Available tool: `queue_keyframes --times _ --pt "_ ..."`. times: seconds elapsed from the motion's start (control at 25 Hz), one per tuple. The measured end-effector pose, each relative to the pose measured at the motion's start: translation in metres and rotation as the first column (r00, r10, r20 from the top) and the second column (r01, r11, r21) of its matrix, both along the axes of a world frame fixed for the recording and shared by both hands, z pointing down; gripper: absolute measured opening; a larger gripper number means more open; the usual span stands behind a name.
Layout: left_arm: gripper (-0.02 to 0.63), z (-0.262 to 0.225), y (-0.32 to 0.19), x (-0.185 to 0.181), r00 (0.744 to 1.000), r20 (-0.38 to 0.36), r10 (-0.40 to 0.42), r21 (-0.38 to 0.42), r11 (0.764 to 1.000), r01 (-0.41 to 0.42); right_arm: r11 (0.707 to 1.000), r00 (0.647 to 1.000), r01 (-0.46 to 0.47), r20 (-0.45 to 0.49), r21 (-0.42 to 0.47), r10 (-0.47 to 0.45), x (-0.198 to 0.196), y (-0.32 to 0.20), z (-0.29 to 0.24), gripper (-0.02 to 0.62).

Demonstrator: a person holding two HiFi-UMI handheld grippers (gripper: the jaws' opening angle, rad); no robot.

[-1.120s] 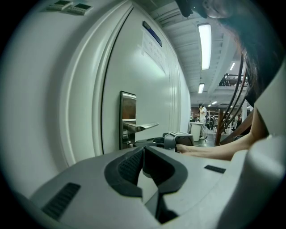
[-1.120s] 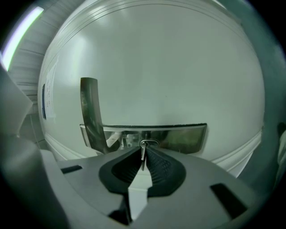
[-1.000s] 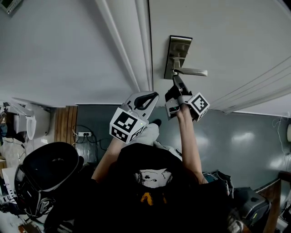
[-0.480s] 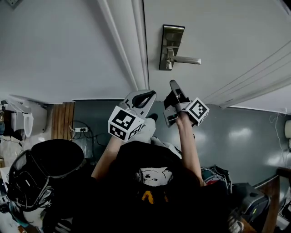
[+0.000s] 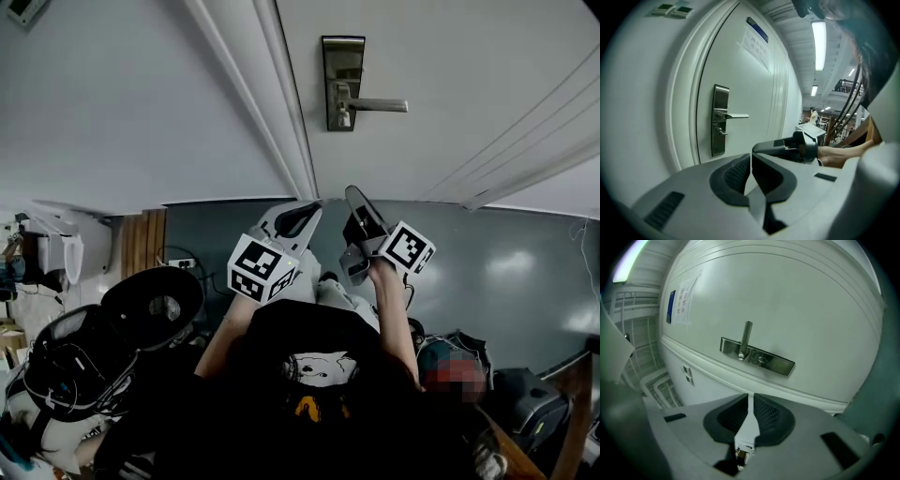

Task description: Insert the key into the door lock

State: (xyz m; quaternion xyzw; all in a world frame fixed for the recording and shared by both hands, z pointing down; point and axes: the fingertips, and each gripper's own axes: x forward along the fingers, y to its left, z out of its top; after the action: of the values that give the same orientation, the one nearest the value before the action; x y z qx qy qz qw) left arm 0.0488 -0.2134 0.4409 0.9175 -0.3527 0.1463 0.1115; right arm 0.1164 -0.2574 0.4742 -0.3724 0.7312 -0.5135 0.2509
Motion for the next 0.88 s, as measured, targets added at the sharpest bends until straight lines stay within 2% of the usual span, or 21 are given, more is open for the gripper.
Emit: queue_keyframes --times 0.2,0.56,0.88 --pt "0.014 0.007 0.011 -0.007 1.0 0.006 -0.029 -0.044 0.999 0.029 1.0 0.999 0.009 -0.044 0.007 -0.008 0.008 0.022 0.004 0.025" --pt "0.014 0.016 0.016 -0.019 0.999 0.005 -0.051 -0.075 0.996 0.051 1.0 0.997 -0.005 -0.071 0.007 0.005 0.015 0.025 0.019 0.025" --pt "0.014 0.01 0.07 -0.053 0.996 -0.023 -0.09 -0.064 0.994 0.088 0.998 0.996 0.048 -0.082 0.045 -0.044 -0.026 0.074 0.0 0.025"
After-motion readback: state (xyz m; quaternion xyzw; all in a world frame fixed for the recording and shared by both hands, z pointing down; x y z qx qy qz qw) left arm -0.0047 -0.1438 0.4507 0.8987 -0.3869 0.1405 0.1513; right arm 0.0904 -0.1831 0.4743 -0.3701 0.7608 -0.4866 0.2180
